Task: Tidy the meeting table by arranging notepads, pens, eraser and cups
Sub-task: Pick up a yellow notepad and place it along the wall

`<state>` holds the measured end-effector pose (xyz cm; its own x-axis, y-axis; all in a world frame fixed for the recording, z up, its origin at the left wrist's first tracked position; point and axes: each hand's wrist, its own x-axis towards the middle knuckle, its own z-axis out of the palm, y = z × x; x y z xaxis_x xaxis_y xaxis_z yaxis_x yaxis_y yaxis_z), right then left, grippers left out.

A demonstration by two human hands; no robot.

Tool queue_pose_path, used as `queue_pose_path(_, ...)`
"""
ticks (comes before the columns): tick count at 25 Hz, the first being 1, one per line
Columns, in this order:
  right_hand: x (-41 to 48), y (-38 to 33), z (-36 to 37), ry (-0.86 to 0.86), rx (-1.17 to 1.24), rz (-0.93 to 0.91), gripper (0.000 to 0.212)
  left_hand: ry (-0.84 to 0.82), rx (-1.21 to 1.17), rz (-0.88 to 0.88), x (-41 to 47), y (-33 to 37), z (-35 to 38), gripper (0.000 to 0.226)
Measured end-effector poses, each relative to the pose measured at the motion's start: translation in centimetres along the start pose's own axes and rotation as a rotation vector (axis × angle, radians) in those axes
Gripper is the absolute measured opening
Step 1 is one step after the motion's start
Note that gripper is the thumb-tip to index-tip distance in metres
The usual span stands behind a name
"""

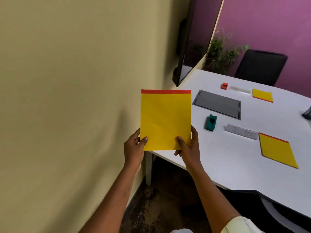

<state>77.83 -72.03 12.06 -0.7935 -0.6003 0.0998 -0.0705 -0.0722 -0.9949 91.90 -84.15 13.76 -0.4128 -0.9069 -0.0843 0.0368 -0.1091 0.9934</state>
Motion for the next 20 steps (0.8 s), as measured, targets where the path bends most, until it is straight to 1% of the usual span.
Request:
queue_pose_path(4,2.4,1.4,-1.4,0.107,0.042,0.069,0.050,-0.116,0.099,-0.006,3.6,-0.1,3.0,0.042)
queue_pose_path(9,8.8,4.5,-2.4,0.212,0.128,0.111,0.046,-0.187,0.184,-0.030,9.9,-0.9,7.5,0.035)
queue_pose_path(12,14.1,6.4,-2.7,0.214,0.159,0.104,0.045,-0.186,0.215,-0.052,14.6,-1.5,10.4,0.021)
queue_pose_path(14,18.2,7.5,-3.0,0.214,0.163,0.124,0.046,-0.179,0.243,-0.123,17.9,-2.2,12.6,0.014)
queue_pose_path(17,25.0,9.5,-4.0,0.210,0.208,0.137,0.046,-0.182,0.274,-0.175,23.4,-3.0,16.8,0.014)
queue_pose_path(20,28.0,10.7,-4.1,0.212,0.193,0.167,0.044,-0.162,0.335,-0.202,26.9,-3.8,18.7,0.012)
